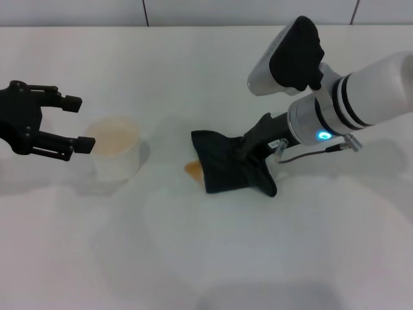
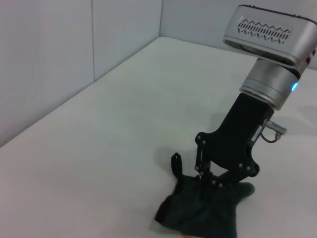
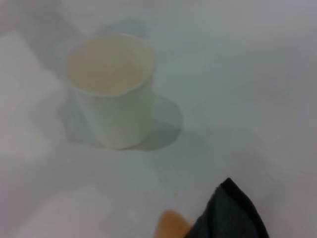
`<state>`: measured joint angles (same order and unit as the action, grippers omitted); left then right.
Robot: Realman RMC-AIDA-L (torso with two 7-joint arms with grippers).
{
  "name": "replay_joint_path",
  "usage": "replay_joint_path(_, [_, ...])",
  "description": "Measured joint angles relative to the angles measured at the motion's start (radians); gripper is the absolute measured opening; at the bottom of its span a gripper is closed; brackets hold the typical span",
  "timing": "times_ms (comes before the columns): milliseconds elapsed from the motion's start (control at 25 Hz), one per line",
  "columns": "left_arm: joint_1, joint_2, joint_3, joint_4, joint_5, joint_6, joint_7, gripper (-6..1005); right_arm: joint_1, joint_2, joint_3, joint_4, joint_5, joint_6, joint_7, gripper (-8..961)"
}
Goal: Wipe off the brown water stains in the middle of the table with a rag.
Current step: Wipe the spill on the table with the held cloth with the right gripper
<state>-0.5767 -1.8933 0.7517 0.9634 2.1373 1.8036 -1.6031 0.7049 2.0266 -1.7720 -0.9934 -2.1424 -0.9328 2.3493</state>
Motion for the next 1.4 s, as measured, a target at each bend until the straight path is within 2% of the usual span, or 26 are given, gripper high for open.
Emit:
replay_joint_path(680, [0.000, 0.000, 0.000, 0.000, 0.000, -0.020, 0.000, 886, 0.050, -0.007, 0.077, 0.089, -0.014, 0.059, 0.009, 63])
replay_joint_path(1400, [-0.002, 0.000, 0.000, 0.000, -0.001, -0.028, 0.004, 886, 0.056, 0.002, -0.026, 0.010, 0.052, -0.051, 0.026, 61])
